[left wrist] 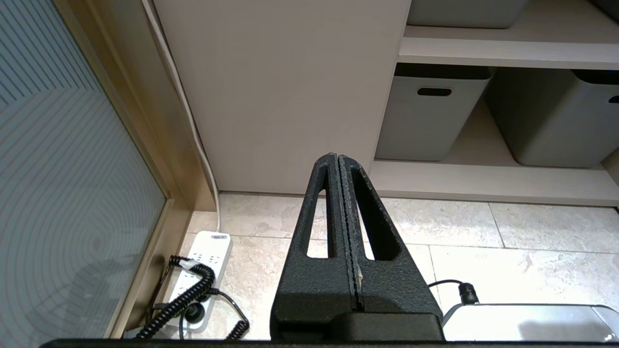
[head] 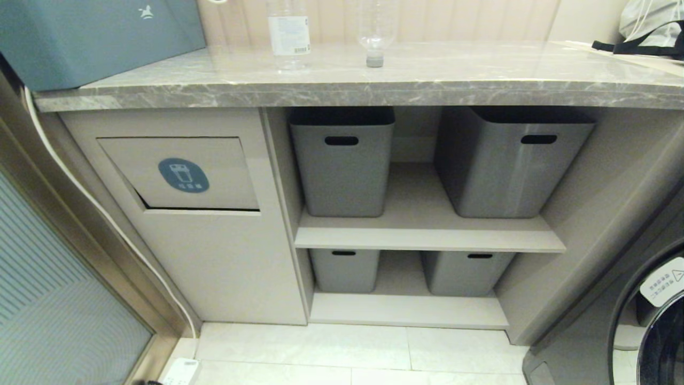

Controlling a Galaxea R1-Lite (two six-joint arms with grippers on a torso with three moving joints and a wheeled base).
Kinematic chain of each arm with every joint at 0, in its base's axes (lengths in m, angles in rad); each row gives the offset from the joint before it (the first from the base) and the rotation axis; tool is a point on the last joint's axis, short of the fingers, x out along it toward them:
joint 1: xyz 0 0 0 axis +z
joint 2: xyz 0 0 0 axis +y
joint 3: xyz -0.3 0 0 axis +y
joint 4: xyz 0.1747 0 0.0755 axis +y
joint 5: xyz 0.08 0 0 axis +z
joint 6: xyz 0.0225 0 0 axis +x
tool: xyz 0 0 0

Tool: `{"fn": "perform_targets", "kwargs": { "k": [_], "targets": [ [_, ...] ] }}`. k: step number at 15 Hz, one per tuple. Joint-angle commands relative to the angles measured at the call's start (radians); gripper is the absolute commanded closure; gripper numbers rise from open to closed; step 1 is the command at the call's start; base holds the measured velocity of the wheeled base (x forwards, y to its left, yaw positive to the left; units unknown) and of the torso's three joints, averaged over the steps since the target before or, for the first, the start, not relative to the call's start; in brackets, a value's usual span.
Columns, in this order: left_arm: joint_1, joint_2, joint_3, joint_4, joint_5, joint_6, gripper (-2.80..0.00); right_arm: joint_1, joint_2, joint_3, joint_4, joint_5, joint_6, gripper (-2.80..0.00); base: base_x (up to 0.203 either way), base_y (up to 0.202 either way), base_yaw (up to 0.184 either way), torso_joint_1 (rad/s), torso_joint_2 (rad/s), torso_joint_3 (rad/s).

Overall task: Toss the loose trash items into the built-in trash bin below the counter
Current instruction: Pick up the garbage

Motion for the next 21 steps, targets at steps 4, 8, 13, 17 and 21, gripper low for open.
{"fn": "perform_targets", "kwargs": {
  "k": [4,8,13,17,21],
  "targets": [
    [0.000,0.002,0.000,0.001,-0.001,0.000,0.00,0.000,0.000,0.000,0.000,0.000,0.000,0.00,0.000,0.000,0.000,0.000,0.00,0.000],
    [0.000,0.002,0.000,-0.001,0.000,0.000,0.00,0.000,0.000,0.000,0.000,0.000,0.000,0.00,0.000,0.000,0.000,0.000,0.00,0.000],
    [0.000,0.002,0.000,-0.001,0.000,0.000,0.00,0.000,0.000,0.000,0.000,0.000,0.000,0.00,0.000,0.000,0.000,0.000,0.00,0.000],
    [0.000,0.002,0.000,0.001,0.000,0.000,0.00,0.000,0.000,0.000,0.000,0.000,0.000,0.00,0.068,0.000,0.001,0.002,0.00,0.003],
    [0.000,0.002,0.000,-0.001,0.000,0.001,0.00,0.000,0.000,0.000,0.000,0.000,0.001,0.00,0.195,0.000,-0.001,0.006,0.00,0.003]
  ]
}}
